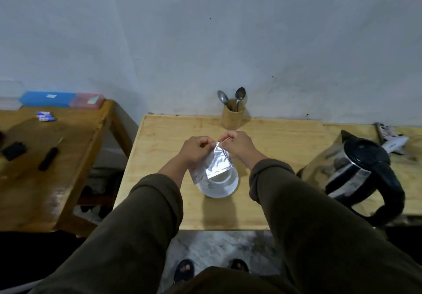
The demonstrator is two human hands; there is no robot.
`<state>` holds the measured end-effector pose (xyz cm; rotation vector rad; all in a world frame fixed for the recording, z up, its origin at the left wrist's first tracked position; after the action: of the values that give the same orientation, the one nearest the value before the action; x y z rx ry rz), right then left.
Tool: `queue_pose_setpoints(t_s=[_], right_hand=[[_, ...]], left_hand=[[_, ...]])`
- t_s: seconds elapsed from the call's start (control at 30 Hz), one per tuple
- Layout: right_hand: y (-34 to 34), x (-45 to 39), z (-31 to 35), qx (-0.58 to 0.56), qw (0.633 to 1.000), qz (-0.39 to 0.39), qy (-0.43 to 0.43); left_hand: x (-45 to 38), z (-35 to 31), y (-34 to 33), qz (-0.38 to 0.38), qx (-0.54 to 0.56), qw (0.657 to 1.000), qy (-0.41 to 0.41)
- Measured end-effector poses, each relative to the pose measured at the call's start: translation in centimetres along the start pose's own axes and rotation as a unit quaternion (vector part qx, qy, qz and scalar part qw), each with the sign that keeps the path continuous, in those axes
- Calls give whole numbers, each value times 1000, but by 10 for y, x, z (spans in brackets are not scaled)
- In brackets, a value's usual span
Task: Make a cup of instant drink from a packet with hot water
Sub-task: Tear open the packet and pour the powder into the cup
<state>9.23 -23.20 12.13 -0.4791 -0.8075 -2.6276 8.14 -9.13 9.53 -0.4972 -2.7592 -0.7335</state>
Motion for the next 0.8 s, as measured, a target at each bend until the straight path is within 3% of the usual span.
queue_pose_setpoints(t_s=[0.5, 0.8], right_hand=[[22, 3, -13, -26, 998, -40, 41], [16, 5, 6, 102, 983, -52, 145]], left_hand=[[-10, -24, -25, -20, 48, 999, 11], [-9, -22, -21, -29, 167, 983, 71]])
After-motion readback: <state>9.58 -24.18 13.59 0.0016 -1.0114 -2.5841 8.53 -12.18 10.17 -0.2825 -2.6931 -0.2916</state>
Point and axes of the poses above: each hand's wrist, its own x-axis away from the middle knuckle, its own y-axis out of the back of the hand, z = x × y, the point moved 3 cm from there along -x, towards the middle knuckle, and after that the axes turned 14 degrees about z, right-handed, at the moved point
